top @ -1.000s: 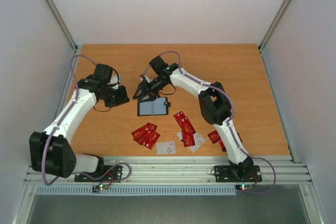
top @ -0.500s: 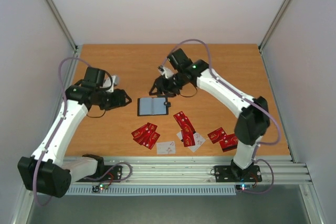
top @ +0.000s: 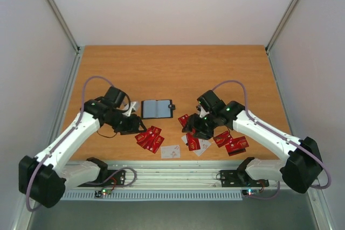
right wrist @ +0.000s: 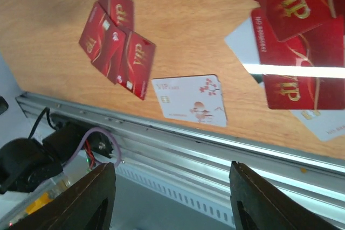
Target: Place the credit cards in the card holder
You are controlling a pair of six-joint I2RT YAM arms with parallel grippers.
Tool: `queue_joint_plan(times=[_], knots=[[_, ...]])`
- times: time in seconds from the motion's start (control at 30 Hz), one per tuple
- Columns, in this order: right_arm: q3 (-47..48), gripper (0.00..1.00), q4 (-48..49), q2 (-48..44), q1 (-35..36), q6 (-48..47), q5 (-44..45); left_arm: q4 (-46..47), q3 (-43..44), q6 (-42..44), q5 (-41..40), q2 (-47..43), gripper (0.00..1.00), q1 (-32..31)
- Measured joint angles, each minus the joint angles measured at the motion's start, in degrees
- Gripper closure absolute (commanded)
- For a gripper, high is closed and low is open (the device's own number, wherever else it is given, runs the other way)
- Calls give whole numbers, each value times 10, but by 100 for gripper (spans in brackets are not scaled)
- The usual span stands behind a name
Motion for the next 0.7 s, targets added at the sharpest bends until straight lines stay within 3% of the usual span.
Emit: queue_joint_plan(times=[0.27, 0.5, 0.7], knots=[[-26, 36, -18, -22, -13, 21, 51, 53, 14, -16, -2, 123, 56, -87], [-91, 37, -17, -16, -83, -27, 39, 125, 76, -50, -23, 254, 59, -173], [-88, 39, 1, 34, -122, -77, 15, 149, 142, -105, -85, 336, 62, -217]])
